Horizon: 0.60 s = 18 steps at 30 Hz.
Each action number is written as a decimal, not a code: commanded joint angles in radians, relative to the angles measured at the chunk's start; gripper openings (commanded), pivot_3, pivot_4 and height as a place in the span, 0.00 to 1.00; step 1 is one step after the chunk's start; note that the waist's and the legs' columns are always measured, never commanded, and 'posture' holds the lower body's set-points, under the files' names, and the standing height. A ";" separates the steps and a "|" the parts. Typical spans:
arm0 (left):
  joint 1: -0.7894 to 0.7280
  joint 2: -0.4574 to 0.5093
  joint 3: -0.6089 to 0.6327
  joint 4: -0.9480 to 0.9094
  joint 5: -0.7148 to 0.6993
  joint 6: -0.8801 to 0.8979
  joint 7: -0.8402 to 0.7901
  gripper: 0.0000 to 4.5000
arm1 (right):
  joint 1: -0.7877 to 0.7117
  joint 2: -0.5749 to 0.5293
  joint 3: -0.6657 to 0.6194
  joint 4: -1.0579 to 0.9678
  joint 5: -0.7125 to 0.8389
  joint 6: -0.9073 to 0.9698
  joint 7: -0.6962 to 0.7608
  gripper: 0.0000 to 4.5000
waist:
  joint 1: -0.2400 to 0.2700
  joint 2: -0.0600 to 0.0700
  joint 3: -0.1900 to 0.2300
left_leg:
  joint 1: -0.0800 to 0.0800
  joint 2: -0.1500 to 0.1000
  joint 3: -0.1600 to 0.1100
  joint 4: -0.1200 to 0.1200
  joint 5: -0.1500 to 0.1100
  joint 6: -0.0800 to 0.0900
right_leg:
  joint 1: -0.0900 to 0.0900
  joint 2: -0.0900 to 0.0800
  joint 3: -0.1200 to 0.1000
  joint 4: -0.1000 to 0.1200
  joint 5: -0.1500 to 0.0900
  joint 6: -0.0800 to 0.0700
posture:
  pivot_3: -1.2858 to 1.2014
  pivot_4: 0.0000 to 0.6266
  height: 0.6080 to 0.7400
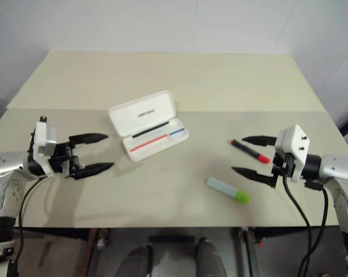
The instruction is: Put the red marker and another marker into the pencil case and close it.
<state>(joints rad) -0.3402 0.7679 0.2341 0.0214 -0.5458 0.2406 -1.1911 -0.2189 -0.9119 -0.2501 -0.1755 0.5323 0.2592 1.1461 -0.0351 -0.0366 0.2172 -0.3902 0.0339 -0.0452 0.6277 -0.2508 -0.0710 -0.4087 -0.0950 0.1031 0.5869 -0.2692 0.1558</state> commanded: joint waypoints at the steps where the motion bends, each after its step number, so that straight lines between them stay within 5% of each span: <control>1: -0.001 -0.002 0.015 0.014 0.013 -0.026 0.018 1.00 | -0.028 -0.010 -0.036 -0.001 -0.001 -0.027 -0.003 1.00 | -0.001 0.000 0.000 | 0.000 0.000 0.000 0.000 0.000 0.000 | 0.000 0.000 0.000 0.000 0.000 0.000 | 0.52 0.24 1.00; 14: 0.009 -0.016 -0.013 0.025 0.019 -0.030 0.008 1.00 | -0.104 0.067 0.046 0.007 -0.032 -0.059 -0.031 1.00 | -0.002 0.000 0.000 | 0.000 0.000 0.000 0.001 0.000 0.000 | 0.000 0.000 0.000 0.002 0.001 0.001 | 0.52 0.24 1.00; 18: -0.015 -0.028 -0.043 0.054 0.050 -0.044 0.010 0.72 | -0.102 0.100 0.054 -0.016 -0.036 -0.069 -0.053 1.00 | 0.001 0.000 0.000 | 0.000 0.000 0.000 0.000 0.000 0.000 | 0.000 0.000 0.000 0.002 0.001 0.003 | 0.52 0.24 1.00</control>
<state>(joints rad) -0.3402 0.7453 0.1976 0.0769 -0.5035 0.2060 -1.1813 -0.3112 -0.8140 -0.1756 -0.1575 0.4910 0.2145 1.1025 -0.0341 -0.0365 0.2172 -0.3899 0.0338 -0.0452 0.6280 -0.2508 -0.0710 -0.4090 -0.0950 0.1031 0.5893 -0.2676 0.1589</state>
